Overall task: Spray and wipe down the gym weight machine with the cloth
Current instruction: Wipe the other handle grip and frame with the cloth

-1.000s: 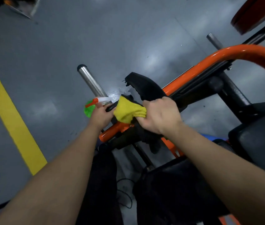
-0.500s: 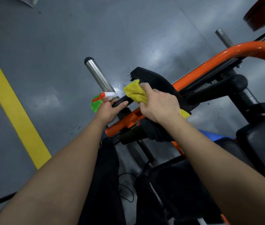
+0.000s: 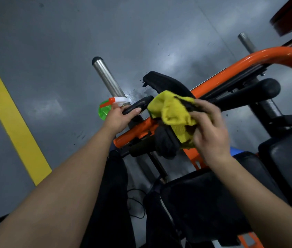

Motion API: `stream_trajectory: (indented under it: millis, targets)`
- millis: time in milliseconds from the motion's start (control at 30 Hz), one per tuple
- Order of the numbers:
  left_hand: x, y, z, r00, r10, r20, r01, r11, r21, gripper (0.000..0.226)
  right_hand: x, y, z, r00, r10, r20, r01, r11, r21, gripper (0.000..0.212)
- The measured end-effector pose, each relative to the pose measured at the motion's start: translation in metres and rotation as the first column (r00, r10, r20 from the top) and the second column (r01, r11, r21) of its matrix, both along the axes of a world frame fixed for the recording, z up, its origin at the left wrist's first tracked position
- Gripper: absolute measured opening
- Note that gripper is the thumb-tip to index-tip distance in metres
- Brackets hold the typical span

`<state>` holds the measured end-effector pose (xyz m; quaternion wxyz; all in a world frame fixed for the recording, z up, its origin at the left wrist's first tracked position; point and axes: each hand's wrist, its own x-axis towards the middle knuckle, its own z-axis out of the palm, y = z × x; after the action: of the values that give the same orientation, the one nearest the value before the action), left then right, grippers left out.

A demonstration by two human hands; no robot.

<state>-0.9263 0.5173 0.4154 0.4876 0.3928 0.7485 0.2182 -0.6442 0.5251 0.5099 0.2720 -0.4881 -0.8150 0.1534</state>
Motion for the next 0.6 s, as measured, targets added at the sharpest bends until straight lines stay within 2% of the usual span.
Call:
stream_trajectory:
  millis: [100, 200, 233, 333, 400, 433, 467, 567, 600]
  targets:
    - [0.000, -0.001, 0.001, 1.000, -0.005, -0.012, 0.005, 1.000, -0.008, 0.033, 0.014, -0.005, 0.011, 0.982, -0.065, 0.178, 0.064, 0.998, 0.011, 0.040]
    - [0.003, -0.001, 0.006, 1.000, -0.020, -0.014, 0.020, 0.999, -0.041, 0.046, 0.008, -0.012, 0.017, 0.966, 0.084, 0.245, -0.093, 0.995, 0.024, 0.056]
    - [0.003, -0.001, 0.006, 1.000, -0.024, -0.016, 0.023, 0.999, -0.047, 0.048, 0.005, -0.012, 0.017, 0.950, 0.163, 0.268, -0.164, 0.986, -0.020, 0.058]
    - [0.002, 0.000, 0.004, 1.000, -0.005, -0.016, 0.004, 0.999, -0.045, 0.050, 0.005, 0.001, 0.017, 0.827, 0.350, 0.440, -0.295, 0.936, -0.191, 0.084]
    - [0.001, 0.000, 0.002, 1.000, -0.006, -0.024, 0.005, 0.999, -0.046, 0.051, 0.008, 0.011, 0.018, 0.738, 0.413, 0.533, -0.341, 0.911, -0.233, 0.112]
    - [0.001, -0.001, 0.000, 1.000, -0.009, -0.029, 0.008, 0.999, -0.046, 0.052, 0.006, 0.017, 0.018, 0.685, 0.432, 0.587, -0.370, 0.900, -0.231, 0.117]
    - [0.000, -0.001, 0.000, 0.999, -0.007, -0.033, 0.006, 0.999, -0.048, 0.053, 0.001, 0.023, 0.016, 0.637, 0.446, 0.629, -0.404, 0.888, -0.220, 0.111]
    - [0.001, -0.001, 0.001, 0.999, -0.011, -0.037, 0.010, 0.999, -0.046, 0.051, -0.018, 0.042, 0.007, 0.605, 0.470, 0.643, -0.518, 0.845, -0.130, 0.058]
    - [0.001, -0.001, 0.001, 0.999, -0.009, -0.031, 0.008, 0.999, -0.045, 0.050, -0.024, 0.049, 0.009, 0.567, 0.516, 0.643, -0.557, 0.814, -0.162, 0.049]
